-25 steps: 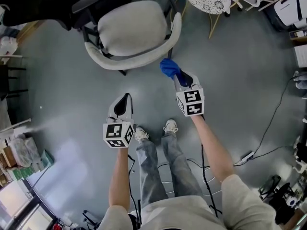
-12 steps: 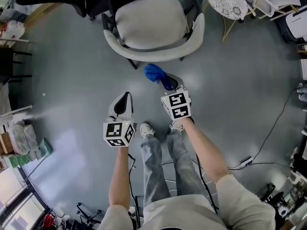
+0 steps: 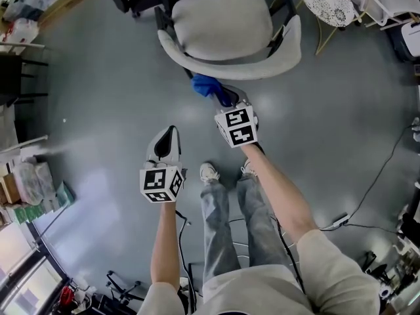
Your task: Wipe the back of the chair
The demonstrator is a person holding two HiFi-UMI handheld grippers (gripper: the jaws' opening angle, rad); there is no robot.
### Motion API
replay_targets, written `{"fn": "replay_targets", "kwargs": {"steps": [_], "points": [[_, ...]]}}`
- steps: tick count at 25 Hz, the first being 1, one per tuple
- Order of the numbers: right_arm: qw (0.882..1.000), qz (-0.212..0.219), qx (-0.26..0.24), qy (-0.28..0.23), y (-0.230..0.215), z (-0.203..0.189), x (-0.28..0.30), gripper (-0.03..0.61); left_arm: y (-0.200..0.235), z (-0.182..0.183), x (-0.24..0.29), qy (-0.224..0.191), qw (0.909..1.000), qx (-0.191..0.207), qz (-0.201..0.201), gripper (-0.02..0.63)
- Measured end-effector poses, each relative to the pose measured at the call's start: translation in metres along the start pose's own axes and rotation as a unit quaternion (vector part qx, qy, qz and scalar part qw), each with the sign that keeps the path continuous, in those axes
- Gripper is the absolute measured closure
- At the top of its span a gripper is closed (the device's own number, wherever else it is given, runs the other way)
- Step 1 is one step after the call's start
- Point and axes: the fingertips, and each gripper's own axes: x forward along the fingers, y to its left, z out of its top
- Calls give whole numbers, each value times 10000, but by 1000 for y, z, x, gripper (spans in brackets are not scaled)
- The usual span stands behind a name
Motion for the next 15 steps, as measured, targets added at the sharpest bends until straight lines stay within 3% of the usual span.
{"fn": "replay_targets", "kwargs": {"steps": [15], "points": [[9998,-89,-177,52,-44,-2,-25,498,-29,5,22,68,9997,126,-219,612]]}}
